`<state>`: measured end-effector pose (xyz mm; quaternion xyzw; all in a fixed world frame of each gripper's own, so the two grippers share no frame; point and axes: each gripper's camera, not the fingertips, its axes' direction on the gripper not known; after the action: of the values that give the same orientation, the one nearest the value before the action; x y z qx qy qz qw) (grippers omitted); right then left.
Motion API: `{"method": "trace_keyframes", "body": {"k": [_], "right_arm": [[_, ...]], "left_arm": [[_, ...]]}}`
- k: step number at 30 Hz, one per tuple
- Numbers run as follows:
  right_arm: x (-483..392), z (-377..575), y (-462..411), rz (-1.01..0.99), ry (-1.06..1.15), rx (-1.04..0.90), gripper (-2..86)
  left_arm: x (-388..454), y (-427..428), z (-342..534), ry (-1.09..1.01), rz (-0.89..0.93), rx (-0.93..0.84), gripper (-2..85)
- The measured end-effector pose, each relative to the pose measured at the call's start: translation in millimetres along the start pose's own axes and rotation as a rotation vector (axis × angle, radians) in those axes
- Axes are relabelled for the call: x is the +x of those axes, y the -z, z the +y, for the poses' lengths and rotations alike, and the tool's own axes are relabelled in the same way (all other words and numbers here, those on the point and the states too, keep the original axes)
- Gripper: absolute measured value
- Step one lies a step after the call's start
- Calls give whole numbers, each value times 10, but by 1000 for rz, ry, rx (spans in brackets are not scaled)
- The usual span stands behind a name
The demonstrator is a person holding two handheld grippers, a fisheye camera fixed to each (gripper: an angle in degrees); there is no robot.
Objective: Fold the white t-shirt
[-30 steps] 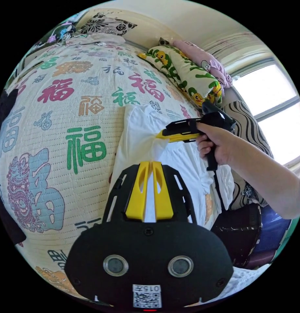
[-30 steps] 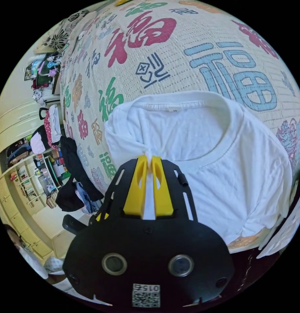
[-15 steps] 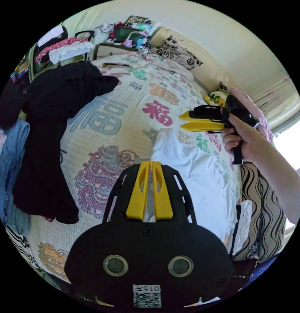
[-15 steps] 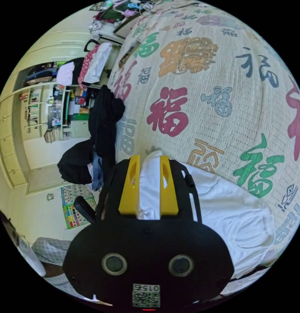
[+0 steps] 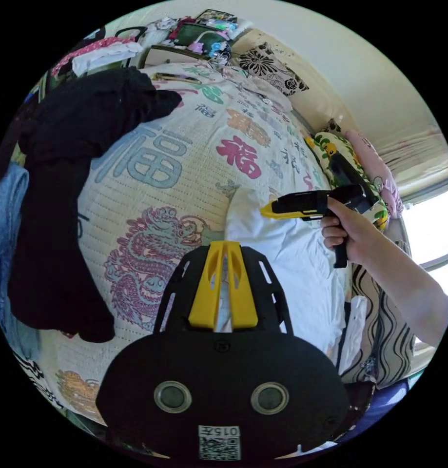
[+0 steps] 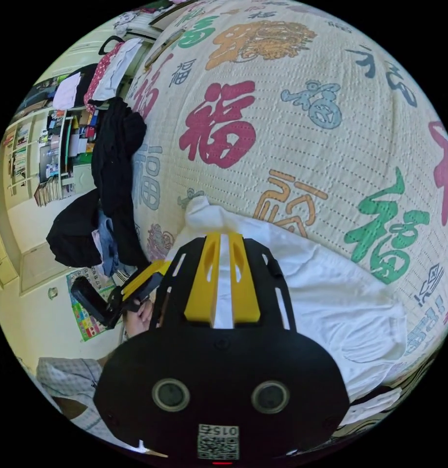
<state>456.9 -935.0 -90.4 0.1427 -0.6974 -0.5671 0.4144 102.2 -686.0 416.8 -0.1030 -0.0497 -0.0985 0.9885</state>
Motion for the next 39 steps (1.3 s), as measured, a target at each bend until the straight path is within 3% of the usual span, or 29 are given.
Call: {"method": "trace_keyframes", "body": {"k": [5,9,13,19,23,28,39], "right_arm": [[-86,1013,370,-46,89,193,39],[117,2236,533,-30,19,290,46],[515,3881,264,77,-266,221,52],[766,5784,-451,-86,-645,105,72],[685,6140,-859,-120,-675,1,74],[427,6323,-862,8,-620,-40,74],[27,7353,-680,-23,-550,139,65]], "left_arm": [[-14,100,49,-87,-262,-73,14],[-101,376,309,-152,-152,-101,47],[-225,541,938,-213,-74,-337,60],[-517,636,1842,-186,-201,-593,64],[-524,411,2121,-260,-271,-701,67],[-447,180,2211,-363,-360,-780,66],[-724,114,2487,-396,-216,-748,41]]}}
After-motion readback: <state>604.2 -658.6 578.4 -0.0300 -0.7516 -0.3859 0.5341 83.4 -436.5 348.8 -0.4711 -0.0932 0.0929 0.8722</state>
